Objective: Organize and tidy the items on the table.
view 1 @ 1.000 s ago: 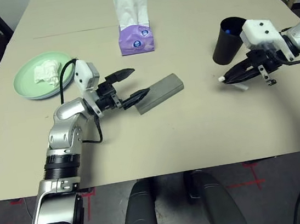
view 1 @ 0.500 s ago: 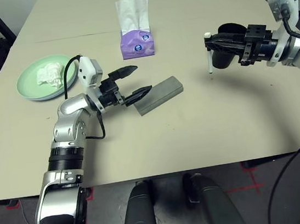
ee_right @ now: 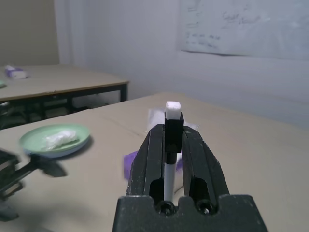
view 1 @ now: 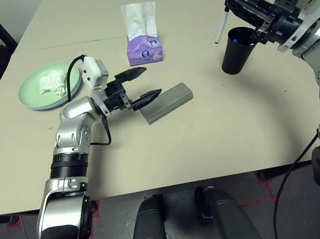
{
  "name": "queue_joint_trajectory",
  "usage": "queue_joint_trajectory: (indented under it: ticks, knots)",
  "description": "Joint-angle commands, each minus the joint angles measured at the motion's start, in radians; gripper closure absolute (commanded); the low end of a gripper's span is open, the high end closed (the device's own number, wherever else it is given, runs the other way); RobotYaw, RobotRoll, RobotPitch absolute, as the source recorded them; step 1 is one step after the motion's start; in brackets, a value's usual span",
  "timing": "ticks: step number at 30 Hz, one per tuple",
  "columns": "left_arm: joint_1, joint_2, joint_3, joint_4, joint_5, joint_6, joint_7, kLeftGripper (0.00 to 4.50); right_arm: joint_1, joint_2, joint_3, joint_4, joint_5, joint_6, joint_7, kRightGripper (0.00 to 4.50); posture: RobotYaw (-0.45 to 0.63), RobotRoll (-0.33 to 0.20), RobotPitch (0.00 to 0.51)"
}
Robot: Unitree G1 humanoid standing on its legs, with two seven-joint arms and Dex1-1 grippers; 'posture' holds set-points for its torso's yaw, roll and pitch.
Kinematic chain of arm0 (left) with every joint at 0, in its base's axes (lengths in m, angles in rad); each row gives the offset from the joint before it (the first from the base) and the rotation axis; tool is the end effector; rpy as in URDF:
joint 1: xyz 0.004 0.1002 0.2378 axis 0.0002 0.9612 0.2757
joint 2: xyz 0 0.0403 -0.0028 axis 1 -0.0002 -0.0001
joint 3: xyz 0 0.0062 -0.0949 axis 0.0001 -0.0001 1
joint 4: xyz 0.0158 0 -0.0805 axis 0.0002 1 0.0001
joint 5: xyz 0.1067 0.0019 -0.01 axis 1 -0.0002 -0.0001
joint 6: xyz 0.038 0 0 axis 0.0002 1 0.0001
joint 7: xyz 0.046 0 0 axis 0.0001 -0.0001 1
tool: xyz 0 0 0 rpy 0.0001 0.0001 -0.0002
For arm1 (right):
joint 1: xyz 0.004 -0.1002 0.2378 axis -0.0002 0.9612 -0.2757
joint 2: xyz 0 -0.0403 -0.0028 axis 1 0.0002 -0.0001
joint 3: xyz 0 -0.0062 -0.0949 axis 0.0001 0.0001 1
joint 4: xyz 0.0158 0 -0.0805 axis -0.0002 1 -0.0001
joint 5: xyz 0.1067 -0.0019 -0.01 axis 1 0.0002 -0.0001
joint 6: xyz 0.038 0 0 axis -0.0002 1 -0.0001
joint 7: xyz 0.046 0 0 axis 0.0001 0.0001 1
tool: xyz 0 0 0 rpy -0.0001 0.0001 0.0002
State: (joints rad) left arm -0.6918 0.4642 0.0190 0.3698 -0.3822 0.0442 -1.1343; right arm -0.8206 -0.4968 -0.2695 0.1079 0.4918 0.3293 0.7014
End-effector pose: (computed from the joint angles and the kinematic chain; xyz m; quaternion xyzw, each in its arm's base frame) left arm 0.3174 0.2147 0.1856 0.0998 -0.1116 -0.5310 0.8341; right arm 0.2943 -0.2346 0.2716 -0.0220 -0.2459 0.3230 0.9136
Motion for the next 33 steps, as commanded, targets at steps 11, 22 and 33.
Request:
queue_joint_trajectory:
  ticks: [11, 22, 33]
  knots:
    - [0.009, 0.002, -0.006, 0.014, 0.034, -0.005, 0.002, 0.0, -0.022, 0.045, -0.006, 0.114, -0.185, -0.128, -0.353, 4.17, 0.0, 0.0, 0.134]
    - [0.016, 0.001, -0.004, 0.003, 0.031, -0.001, 0.004, 0.0, -0.062, 0.055, 0.026, 0.12, -0.217, -0.06, -0.407, 4.17, 0.01, 0.0, 0.137]
    - [0.018, -0.003, 0.003, -0.002, 0.027, -0.008, 0.009, 0.0, -0.09, 0.057, 0.023, 0.159, -0.224, -0.033, -0.43, 4.17, 0.01, 0.0, 0.137]
